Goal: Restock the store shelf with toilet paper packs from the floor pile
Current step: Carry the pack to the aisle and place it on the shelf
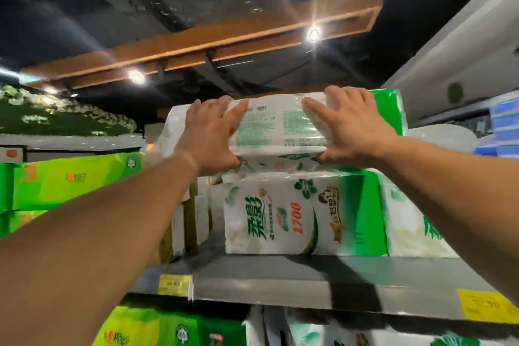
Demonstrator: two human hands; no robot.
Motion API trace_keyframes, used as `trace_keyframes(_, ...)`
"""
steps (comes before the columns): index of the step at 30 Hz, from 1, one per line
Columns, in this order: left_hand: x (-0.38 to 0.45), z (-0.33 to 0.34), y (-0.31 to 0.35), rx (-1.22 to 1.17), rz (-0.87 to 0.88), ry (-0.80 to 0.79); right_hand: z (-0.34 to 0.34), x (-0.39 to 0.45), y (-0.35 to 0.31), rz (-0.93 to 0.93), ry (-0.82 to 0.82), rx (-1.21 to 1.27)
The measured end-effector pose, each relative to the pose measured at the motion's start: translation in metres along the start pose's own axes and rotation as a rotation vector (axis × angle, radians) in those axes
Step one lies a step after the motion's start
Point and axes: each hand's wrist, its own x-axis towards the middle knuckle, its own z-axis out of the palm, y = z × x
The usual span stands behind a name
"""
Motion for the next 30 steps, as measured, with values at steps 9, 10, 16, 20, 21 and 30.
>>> trace_keyframes(9, 0.064, 0.087, -0.010, -0.151, 0.023, 0.009, 0.053, 0.057, 0.025, 0.028, -0.050, -0.137)
trace_keyframes(10, 0.070, 0.094, -0.009, -0.155, 0.028, 0.003, 0.061, 0.062, 0.030, 0.028, -0.062, -0.136)
trace_keyframes(16, 0.115, 0.142, -0.006, -0.230, 0.044, -0.098, 0.111, 0.098, 0.061, 0.054, -0.185, -0.067)
trace_keyframes(20, 0.134, 0.167, -0.006, -0.427, -0.022, -0.155, 0.144, 0.126, 0.073, 0.088, -0.306, -0.018)
trace_keyframes(21, 0.139, 0.170, -0.008, -0.445, -0.036, -0.181, 0.149, 0.133, 0.074, 0.102, -0.335, -0.003)
trace_keyframes(30, 0.209, 0.176, -0.029, -0.564, -0.101, -0.529, 0.158, 0.190, 0.099, 0.275, -0.576, 0.281)
